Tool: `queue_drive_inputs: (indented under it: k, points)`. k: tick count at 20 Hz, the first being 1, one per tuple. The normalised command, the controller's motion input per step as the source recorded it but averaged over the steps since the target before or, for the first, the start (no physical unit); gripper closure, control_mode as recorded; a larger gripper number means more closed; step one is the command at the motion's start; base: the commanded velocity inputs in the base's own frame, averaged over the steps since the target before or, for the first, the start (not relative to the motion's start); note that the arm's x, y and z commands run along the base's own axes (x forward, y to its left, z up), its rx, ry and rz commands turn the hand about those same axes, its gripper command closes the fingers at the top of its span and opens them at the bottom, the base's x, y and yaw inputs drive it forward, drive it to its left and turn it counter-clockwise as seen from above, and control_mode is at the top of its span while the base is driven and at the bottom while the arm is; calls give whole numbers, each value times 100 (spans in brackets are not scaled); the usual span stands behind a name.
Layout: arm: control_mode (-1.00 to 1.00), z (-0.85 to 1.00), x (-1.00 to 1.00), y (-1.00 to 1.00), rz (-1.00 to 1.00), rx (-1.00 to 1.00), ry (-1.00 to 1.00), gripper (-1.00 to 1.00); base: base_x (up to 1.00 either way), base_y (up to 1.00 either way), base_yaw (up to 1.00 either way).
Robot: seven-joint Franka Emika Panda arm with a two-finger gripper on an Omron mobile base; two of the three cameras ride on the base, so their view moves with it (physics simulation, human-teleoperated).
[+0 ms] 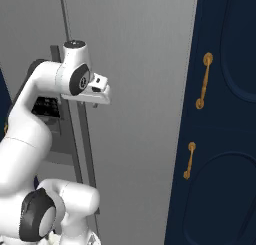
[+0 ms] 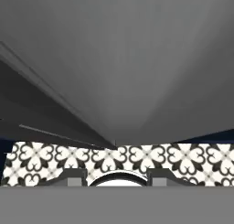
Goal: Grab a lemon wedge from the fridge and one ice cube from the ice bowl, and put them in the glass of lemonade.
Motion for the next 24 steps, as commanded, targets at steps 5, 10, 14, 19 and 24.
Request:
queue_drive_inputs:
  k: [5,10,14,19,24]
  points:
    - [-100,-12,-47,0,0,0,0,-100,0,0,0]
    - [-100,-46,-89,1,0,0,-9,-100,0,0,0]
    - [-100,-31,-52,0,0,0,0,-100,0,0,0]
    - [-100,-10,-71,9,4,-1,0,-100,0,0,0]
    - [-100,-5,-73,18,2,0,0,-100,0,0,0]
